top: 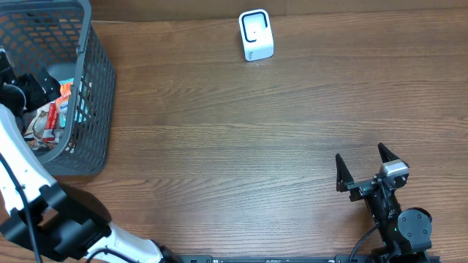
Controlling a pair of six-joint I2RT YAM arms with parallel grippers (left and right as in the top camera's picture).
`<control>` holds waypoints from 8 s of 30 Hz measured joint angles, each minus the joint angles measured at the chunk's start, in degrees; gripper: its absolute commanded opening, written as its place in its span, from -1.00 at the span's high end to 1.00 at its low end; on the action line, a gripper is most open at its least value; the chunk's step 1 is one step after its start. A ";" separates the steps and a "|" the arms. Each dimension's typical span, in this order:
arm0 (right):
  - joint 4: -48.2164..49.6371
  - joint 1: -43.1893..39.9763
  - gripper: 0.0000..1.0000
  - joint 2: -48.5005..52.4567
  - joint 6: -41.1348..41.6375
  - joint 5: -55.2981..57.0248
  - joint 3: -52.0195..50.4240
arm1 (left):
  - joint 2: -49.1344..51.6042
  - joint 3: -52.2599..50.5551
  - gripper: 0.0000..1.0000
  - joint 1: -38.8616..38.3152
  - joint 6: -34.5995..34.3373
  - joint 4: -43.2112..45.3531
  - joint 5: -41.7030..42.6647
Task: Scan the item barcode
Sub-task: 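Move the left gripper over the grey basket and lower into it, then grasp the orange snack pack and green wipes pack with left gripper, then lift the held packs out of the basket toward the table centre, then lower the held packs onto the table near the right gripper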
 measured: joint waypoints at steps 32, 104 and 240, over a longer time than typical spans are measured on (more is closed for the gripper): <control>-0.02 0.00 -1.00 0.00 0.00 0.00 0.00 | 17.90 0.00 -0.98 -0.68 7.34 3.39 7.45; -0.02 0.00 -1.00 0.00 0.00 0.00 0.00 | -13.31 2.75 0.06 -6.01 -5.53 4.17 -0.44; -0.04 0.00 -1.00 -0.31 0.02 -0.81 0.00 | 7.45 -12.26 -1.00 -88.02 -20.90 10.38 -3.17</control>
